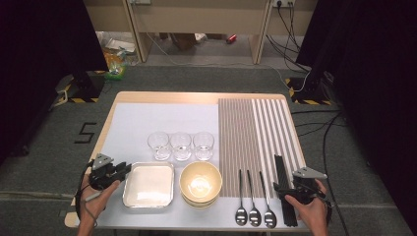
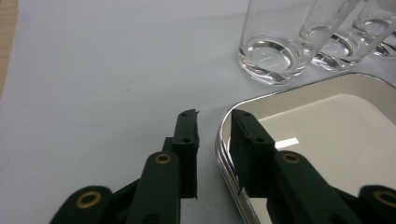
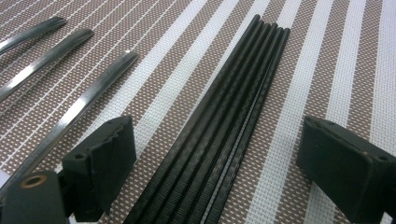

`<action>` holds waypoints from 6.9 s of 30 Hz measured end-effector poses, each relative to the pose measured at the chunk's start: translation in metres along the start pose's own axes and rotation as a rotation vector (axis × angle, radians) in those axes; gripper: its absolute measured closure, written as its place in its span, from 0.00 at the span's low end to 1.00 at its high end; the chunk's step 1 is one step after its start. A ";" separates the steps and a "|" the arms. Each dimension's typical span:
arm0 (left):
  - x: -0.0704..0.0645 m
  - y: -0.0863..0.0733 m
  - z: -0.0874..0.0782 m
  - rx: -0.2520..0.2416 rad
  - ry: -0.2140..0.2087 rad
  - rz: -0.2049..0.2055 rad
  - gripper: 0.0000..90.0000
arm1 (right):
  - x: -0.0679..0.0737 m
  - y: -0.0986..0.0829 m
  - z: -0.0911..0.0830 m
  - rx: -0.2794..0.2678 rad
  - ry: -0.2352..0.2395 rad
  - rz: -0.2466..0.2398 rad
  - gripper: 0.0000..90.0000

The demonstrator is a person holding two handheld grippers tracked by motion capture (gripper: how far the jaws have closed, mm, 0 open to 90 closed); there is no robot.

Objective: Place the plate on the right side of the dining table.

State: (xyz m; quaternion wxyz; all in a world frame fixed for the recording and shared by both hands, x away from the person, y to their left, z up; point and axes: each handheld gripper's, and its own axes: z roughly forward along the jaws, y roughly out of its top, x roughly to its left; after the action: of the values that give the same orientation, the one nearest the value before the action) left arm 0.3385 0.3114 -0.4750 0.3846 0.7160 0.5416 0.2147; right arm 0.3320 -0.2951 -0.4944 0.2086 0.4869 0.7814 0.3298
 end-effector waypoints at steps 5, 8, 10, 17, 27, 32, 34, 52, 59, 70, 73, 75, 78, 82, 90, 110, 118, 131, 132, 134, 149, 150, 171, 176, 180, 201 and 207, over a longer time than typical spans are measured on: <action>0.002 0.002 0.007 0.018 -0.030 -0.009 0.87 | 0.000 0.000 0.000 -0.001 0.001 0.003 0.13; -0.001 0.004 0.009 0.033 -0.038 0.005 0.94 | 0.000 0.000 0.000 -0.001 -0.001 0.001 0.13; -0.003 0.006 0.010 0.042 -0.027 0.019 0.95 | 0.000 0.000 0.000 -0.001 -0.001 -0.001 0.13; -0.002 0.011 0.009 0.049 -0.030 0.032 0.97 | 0.000 0.000 0.000 -0.001 -0.001 -0.001 0.13; -0.006 0.026 -0.009 0.017 -0.007 0.063 0.98 | 0.000 0.000 0.000 -0.002 0.001 -0.001 0.13; -0.001 0.020 -0.005 0.029 0.004 0.049 0.98 | 0.000 0.000 0.000 -0.001 -0.001 -0.004 0.13; 0.001 0.017 -0.003 0.029 -0.009 0.031 0.98 | 0.000 0.000 0.000 -0.002 -0.001 -0.004 0.13; 0.013 0.011 -0.005 0.102 -0.103 -0.117 0.93 | 0.000 0.000 0.000 -0.002 0.002 -0.002 0.13; 0.020 0.012 -0.008 0.106 -0.099 -0.133 0.93 | 0.000 0.000 0.000 -0.002 0.002 -0.002 0.13; 0.022 0.007 -0.005 0.135 -0.144 -0.185 0.89 | 0.000 0.000 0.000 -0.002 0.002 -0.002 0.13; 0.021 0.009 -0.005 0.140 -0.131 -0.183 0.91 | 0.000 0.000 0.000 -0.002 0.002 -0.002 0.13; 0.022 0.010 -0.004 0.142 -0.127 -0.189 0.92 | 0.000 0.000 0.000 -0.002 0.002 -0.002 0.13; 0.022 0.012 -0.004 0.122 -0.136 -0.195 0.93 | 0.000 0.000 0.000 -0.002 0.002 -0.002 0.13; 0.023 0.017 -0.008 0.079 -0.142 -0.199 0.96 | 0.000 0.000 0.000 -0.002 0.002 -0.002 0.13; 0.025 0.020 -0.011 0.075 -0.135 -0.181 0.97 | 0.000 0.000 0.000 -0.002 0.001 -0.001 0.13; 0.019 0.050 -0.032 -0.001 -0.159 -0.139 0.97 | -0.001 0.000 0.000 -0.002 0.004 0.002 0.14; 0.015 0.067 -0.037 -0.018 -0.157 -0.133 0.97 | -0.009 0.004 -0.010 -0.045 -0.002 0.024 0.23; 0.005 0.096 -0.036 -0.042 -0.164 -0.118 0.97 | -0.005 0.048 -0.036 -0.123 0.019 -0.011 0.26; 0.005 0.098 -0.036 -0.043 -0.166 -0.121 0.97 | -0.004 0.053 -0.037 -0.127 0.026 -0.013 0.25; 0.004 0.101 -0.035 -0.048 -0.165 -0.124 0.97 | -0.002 0.062 -0.040 -0.131 0.025 -0.030 0.25; -0.016 0.137 -0.018 -0.030 -0.176 -0.093 0.97 | 0.029 0.127 -0.026 -0.198 0.152 -0.066 0.30; -0.018 0.139 -0.016 -0.025 -0.175 -0.090 0.97 | 0.031 0.131 -0.024 -0.192 0.168 -0.055 0.30; -0.042 0.181 0.010 -0.033 -0.198 -0.104 0.97 | 0.054 0.167 -0.007 -0.210 0.277 -0.029 0.33; -0.051 0.189 0.016 -0.036 -0.204 -0.105 0.97 | 0.062 0.176 -0.007 -0.220 0.305 -0.025 0.34; -0.061 0.194 0.022 -0.048 -0.212 -0.107 0.97 | 0.068 0.182 -0.008 -0.231 0.320 -0.026 0.35; -0.122 0.216 0.049 -0.052 -0.287 -0.081 0.97 | 0.082 0.201 -0.006 -0.288 0.453 0.068 0.48; -0.134 0.216 0.055 -0.057 -0.323 -0.086 0.97 | 0.080 0.202 -0.005 -0.266 0.451 0.088 0.54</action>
State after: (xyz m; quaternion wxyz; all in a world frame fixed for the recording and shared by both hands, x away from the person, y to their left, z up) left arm 0.4673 0.1426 -0.3244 0.4957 0.7062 0.4965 0.0953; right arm 0.4199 -0.1624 -0.3461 0.0765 0.4029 0.7361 0.5385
